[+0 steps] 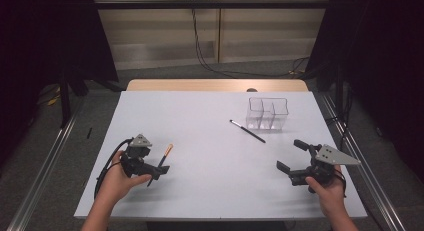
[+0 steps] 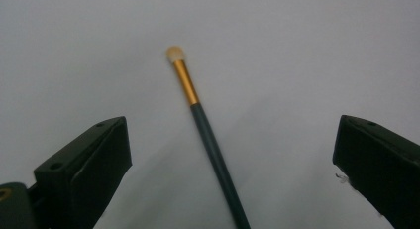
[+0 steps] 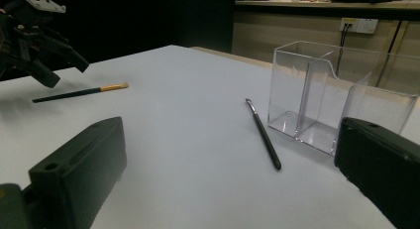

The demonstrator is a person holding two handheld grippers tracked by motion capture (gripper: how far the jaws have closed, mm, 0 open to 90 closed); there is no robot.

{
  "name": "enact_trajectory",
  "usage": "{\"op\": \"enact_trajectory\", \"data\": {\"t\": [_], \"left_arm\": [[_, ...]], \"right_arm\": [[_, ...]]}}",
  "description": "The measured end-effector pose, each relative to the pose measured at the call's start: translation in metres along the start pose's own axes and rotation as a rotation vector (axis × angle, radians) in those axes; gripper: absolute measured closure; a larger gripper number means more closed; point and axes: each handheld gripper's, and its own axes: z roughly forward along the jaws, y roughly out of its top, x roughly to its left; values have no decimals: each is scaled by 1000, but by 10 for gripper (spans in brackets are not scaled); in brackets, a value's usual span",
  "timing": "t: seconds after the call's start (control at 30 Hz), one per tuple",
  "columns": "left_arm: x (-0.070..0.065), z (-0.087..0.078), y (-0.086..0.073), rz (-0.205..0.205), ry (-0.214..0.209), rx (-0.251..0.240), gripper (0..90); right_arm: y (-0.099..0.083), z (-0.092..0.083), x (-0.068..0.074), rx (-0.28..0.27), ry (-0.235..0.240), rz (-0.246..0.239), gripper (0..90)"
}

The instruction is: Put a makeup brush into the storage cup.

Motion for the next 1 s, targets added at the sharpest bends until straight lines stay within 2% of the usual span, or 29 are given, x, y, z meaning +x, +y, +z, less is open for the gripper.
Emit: {"op": "enact_trajectory", "data": {"t": [0.07,0.1,0.13,0.17,0.2,0.37,0.4,0.43,0.53,0.6,0.73,0.8,0.83,0.87,1.0], "left_arm": [[0,3,1,-9,5,51,25],[0,3,1,-9,5,51,31],[0,5,2,-5,11,99,44],[0,5,2,-5,11,99,51],[-1,7,3,-16,14,140,56],[-2,9,5,-41,32,208,158],[-2,9,5,-39,40,217,158],[-2,8,6,-35,59,247,203],[-2,8,5,-35,69,264,280],[-3,5,6,-24,82,294,336],[-4,4,8,-15,86,321,440],[-5,5,9,-23,87,325,457],[-5,5,10,-17,87,335,499],[-5,5,11,-10,91,342,499],[-9,6,15,-10,94,382,614]], "right_arm": [[0,0,0,0,1,-2,0],[0,0,0,0,1,-2,0],[0,1,0,1,3,0,0],[0,1,0,1,3,-1,0],[0,1,0,2,4,0,0],[0,0,0,2,4,0,0],[0,0,0,2,4,0,0],[0,0,0,0,4,0,0],[0,1,0,2,5,0,0],[0,1,0,4,7,0,0],[0,2,0,6,11,-2,0],[0,2,0,6,11,-2,0],[0,2,0,7,11,0,0],[0,2,0,7,11,0,0],[0,2,0,8,11,-1,0]]}}
